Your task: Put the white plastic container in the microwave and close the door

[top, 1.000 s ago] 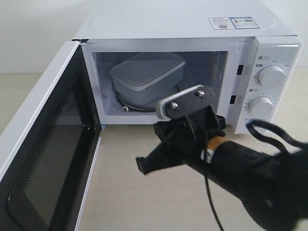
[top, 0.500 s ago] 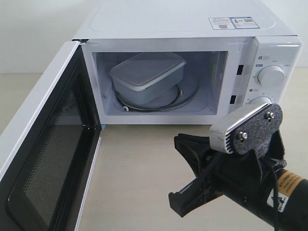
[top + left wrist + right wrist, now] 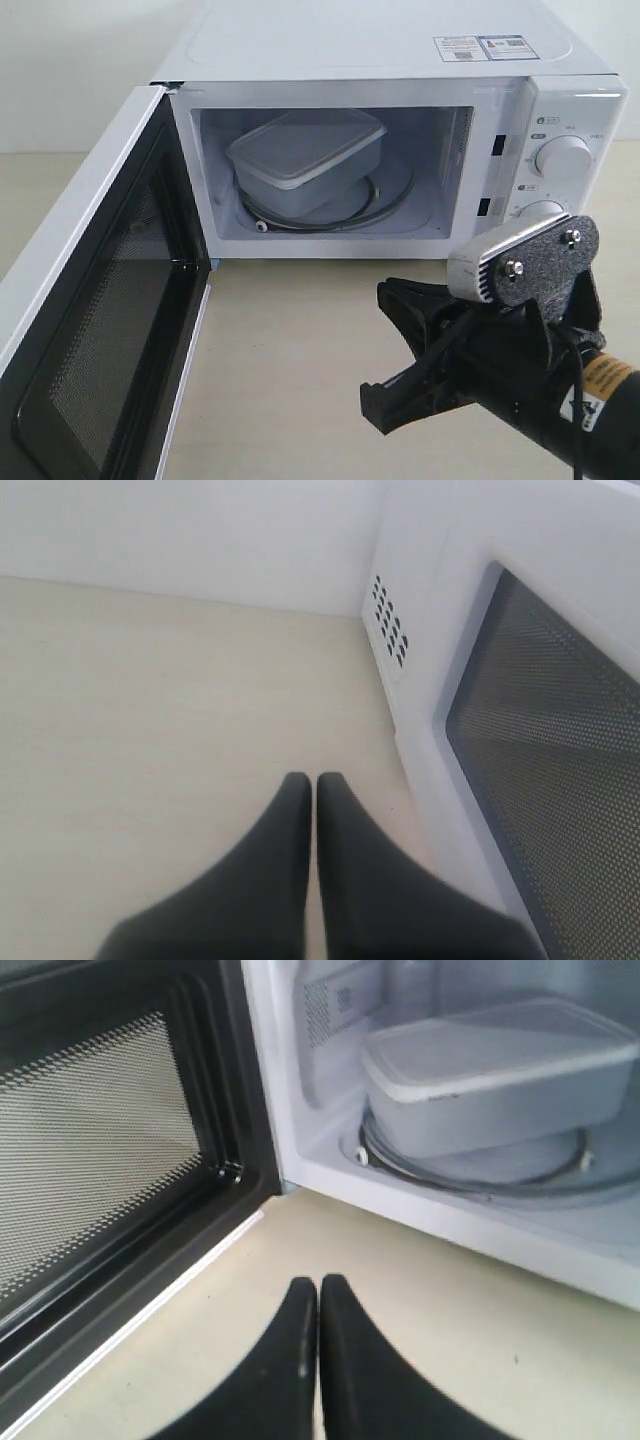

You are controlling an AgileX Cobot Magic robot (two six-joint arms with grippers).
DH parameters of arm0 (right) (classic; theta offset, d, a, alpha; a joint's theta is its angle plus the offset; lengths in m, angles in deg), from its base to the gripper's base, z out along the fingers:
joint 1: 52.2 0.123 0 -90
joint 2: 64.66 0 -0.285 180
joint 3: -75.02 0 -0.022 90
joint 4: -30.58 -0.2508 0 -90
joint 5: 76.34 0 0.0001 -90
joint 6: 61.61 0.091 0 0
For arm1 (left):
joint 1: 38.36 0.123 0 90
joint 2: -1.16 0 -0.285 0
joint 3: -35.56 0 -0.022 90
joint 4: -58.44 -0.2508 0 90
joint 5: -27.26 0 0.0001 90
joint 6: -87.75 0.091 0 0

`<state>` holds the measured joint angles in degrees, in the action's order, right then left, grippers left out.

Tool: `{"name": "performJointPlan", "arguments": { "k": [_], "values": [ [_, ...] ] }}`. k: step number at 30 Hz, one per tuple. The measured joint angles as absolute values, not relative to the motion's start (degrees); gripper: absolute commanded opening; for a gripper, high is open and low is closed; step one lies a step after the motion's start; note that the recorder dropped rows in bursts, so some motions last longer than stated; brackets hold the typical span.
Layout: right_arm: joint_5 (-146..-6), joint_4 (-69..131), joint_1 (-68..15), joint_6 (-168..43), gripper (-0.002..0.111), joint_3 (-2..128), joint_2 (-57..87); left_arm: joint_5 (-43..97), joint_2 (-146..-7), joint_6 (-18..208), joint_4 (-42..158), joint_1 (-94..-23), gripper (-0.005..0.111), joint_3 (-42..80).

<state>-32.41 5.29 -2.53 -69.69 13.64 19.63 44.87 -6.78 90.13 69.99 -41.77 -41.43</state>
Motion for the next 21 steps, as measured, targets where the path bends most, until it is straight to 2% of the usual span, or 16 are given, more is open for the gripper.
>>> {"name": "performJointPlan", "arguments": {
  "k": [4,9,13,16,18,21],
  "values": [
    [-41.45,-1.50,-2.77,-72.61,0.000,13.64,12.82,44.87,-6.78,90.13,69.99,-41.77,0.004,-41.43],
    [-53.88,-3.37,-10.32,-79.70,0.000,13.61,-0.35,44.87,-6.78,90.13,69.99,-41.77,0.004,-41.43],
    [-67.39,-3.69,-26.64,-85.63,0.000,13.61,-13.93,44.87,-6.78,90.13,69.99,-41.77,0.004,-41.43],
    [-75.24,-3.92,-42.55,-87.14,0.000,13.53,-26.84,44.87,-6.78,90.13,69.99,-41.77,0.004,-41.43],
    [-77.01,-3.92,-50.43,-87.47,0.000,12.91,-33.87,44.87,-6.78,90.13,69.99,-41.77,0.004,-41.43],
    [-77.28,-3.92,-57.82,-87.55,0.000,9.29,-43.02,44.87,-6.78,90.13,69.99,-41.77,0.004,-41.43]
  ]
}}
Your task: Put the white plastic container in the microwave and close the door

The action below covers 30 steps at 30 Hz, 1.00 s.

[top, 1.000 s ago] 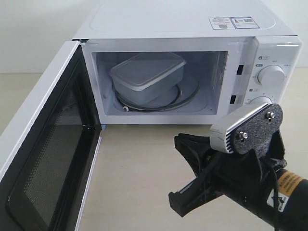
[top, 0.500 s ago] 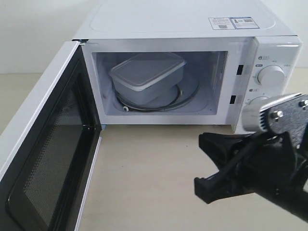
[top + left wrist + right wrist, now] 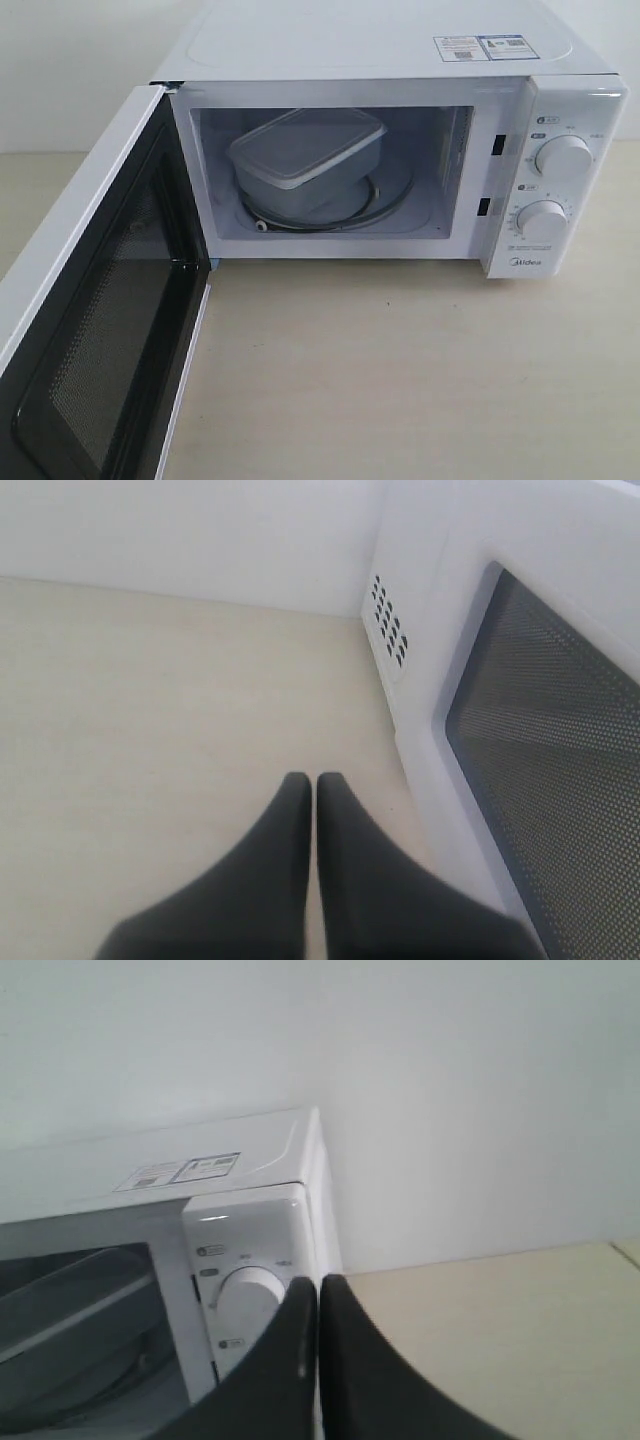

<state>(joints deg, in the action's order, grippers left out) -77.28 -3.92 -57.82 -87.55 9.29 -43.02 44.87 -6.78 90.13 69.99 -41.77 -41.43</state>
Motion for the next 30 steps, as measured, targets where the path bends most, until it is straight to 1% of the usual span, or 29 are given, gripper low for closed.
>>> {"name": "performJointPlan", "arguments": {
  "k": [2,5,8,15,20,22,27,30],
  "values": [
    [-77.44,-3.92,-60.80,-87.68,0.000,3.37,-49.29,44.87,-6.78,90.13,69.99,-41.77,0.004,-41.43],
    [-78.60,-3.92,-61.05,-87.54,0.000,-1.66,-50.39,44.87,-6.78,90.13,69.99,-41.77,0.004,-41.43],
    [-84.58,-3.68,-61.02,-87.54,0.000,-2.05,-50.52,44.87,-6.78,90.13,69.99,-41.77,0.004,-41.43],
    [-89.34,-3.68,-61.02,-87.54,0.000,-2.27,-51.06,44.87,-6.78,90.13,69.99,-41.77,0.004,-41.43],
    [-91.81,-2.74,-61.02,-86.48,0.000,-2.27,-54.45,44.87,-6.78,90.13,69.99,-41.77,0.004,-41.43],
    [-93.01,0.53,-61.02,-82.46,0.000,-2.27,-55.80,44.87,-6.78,90.13,69.99,-41.77,0.004,-41.43],
    [-95.56,17.09,-61.15,-61.61,0.000,-2.27,-56.57,44.87,-6.78,90.13,69.99,-41.77,0.004,-41.43],
    [-95.76,20.52,-61.21,-57.61,0.000,-2.27,-56.57,44.87,-6.78,90.13,69.99,-41.77,0.004,-41.43]
  ]
}}
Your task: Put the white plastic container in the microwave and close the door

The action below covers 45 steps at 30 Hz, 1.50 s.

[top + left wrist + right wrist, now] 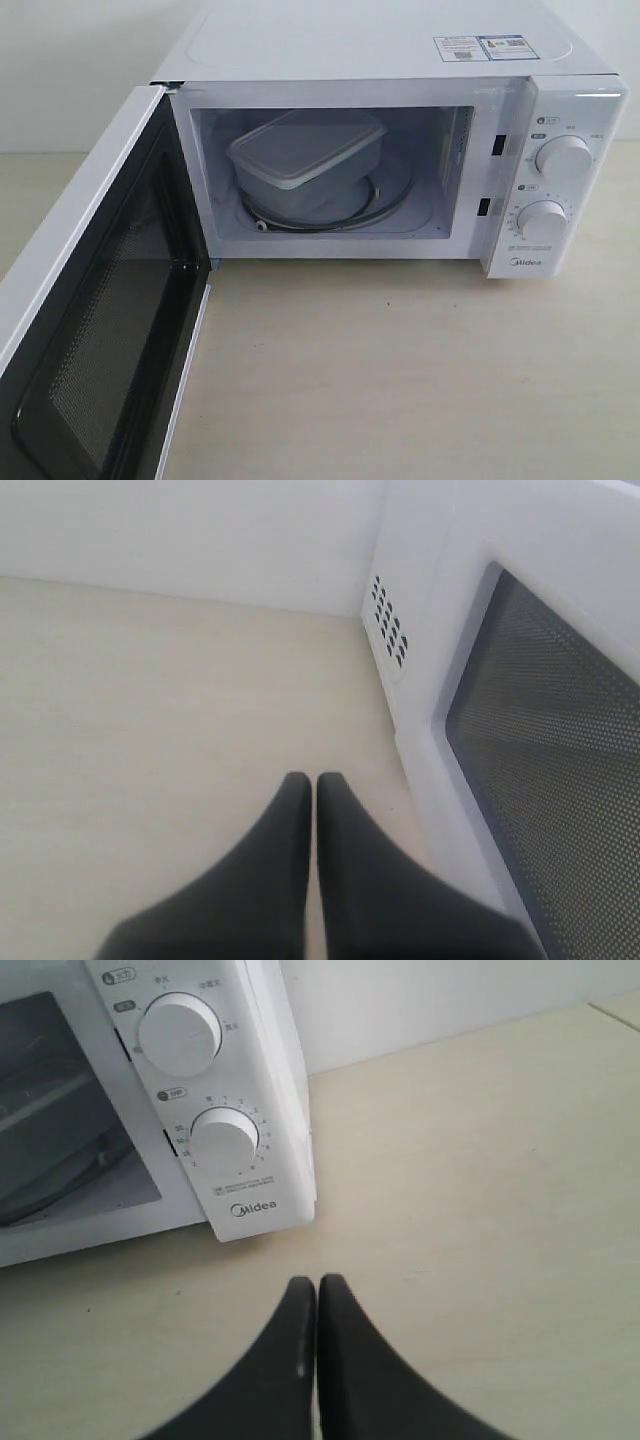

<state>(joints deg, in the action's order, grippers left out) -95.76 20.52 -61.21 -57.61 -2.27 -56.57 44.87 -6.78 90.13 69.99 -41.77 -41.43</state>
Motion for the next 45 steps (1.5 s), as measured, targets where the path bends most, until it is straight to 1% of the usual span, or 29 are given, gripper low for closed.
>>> {"name": "performJointPlan", "arguments": {
  "k": [19,31,45],
  "values": [
    [-96.13,23.35,-61.21,-62.23,0.000,-2.27,-56.57,44.87,-6.78,90.13,69.99,-41.77,0.004,-41.43],
    [-96.13,23.61,-53.86,-63.85,0.000,-2.27,-56.57,44.87,-6.78,90.13,69.99,-41.77,0.004,-41.43],
    [-96.13,23.42,-53.30,-63.94,0.000,-2.27,-56.57,44.87,-6.78,90.13,69.99,-41.77,0.004,-41.43]
  ]
}}
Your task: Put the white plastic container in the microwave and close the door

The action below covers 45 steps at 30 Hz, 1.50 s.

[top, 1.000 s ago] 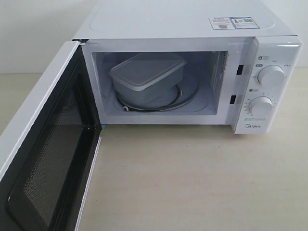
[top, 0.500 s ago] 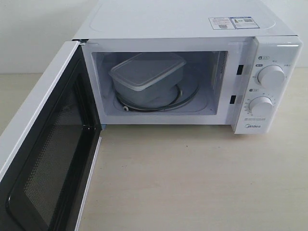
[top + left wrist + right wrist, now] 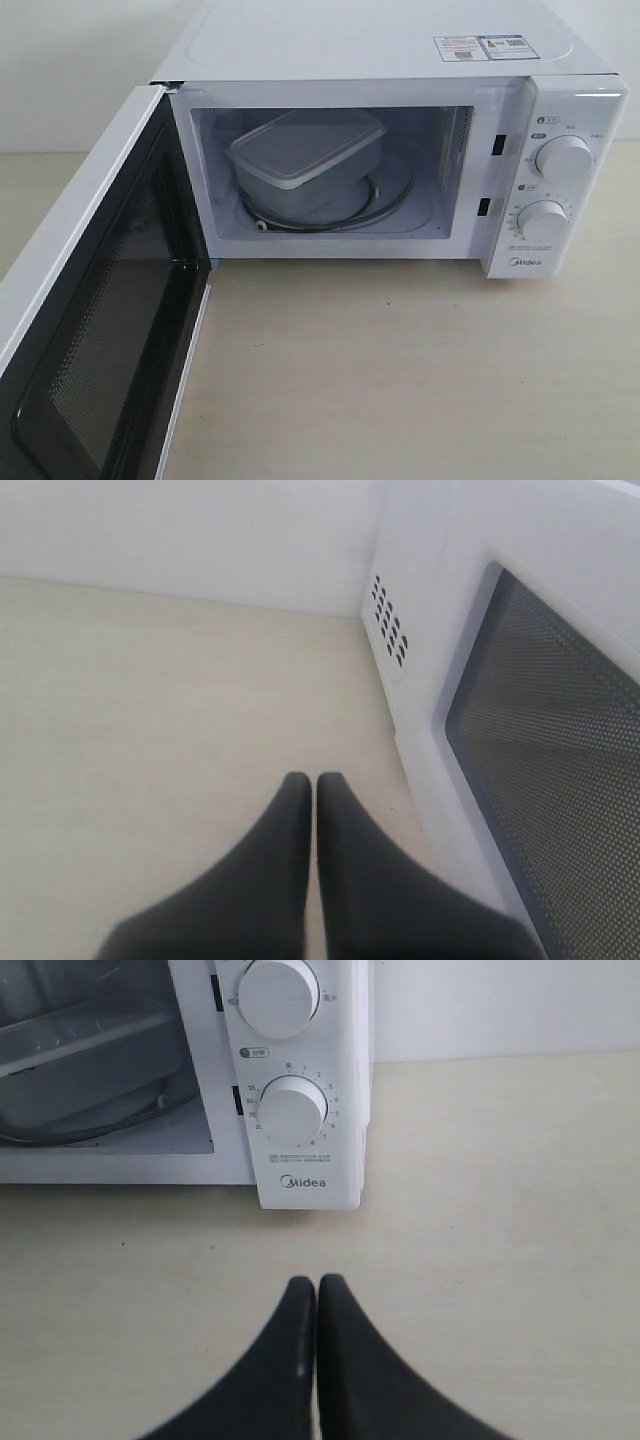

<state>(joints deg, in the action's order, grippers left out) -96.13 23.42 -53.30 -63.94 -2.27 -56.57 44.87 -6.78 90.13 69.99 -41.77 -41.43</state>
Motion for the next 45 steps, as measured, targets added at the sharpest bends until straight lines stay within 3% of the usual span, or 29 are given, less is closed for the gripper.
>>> {"name": "performJointPlan", "arguments": {
  "k": [21,29,37,45],
  "values": [
    [-96.13,23.42,-53.30,-63.94,0.000,-2.27,-56.57,43.86,-6.78,106.31,60.72,-41.77,0.004,-41.43],
    [-96.36,23.42,-53.30,-63.94,0.000,-2.27,-56.57,23.93,-6.78,99.86,69.78,-41.77,0.004,-41.36],
    [-96.48,23.42,-53.30,-63.94,0.000,-2.27,-56.57,26.66,-8.23,98.75,71.03,-41.77,0.004,-27.35],
    [-96.48,23.38,-53.30,-63.94,0.000,-2.27,-56.57,38.50,-26.18,98.52,71.41,-41.77,0.004,-9.94]
  ]
}}
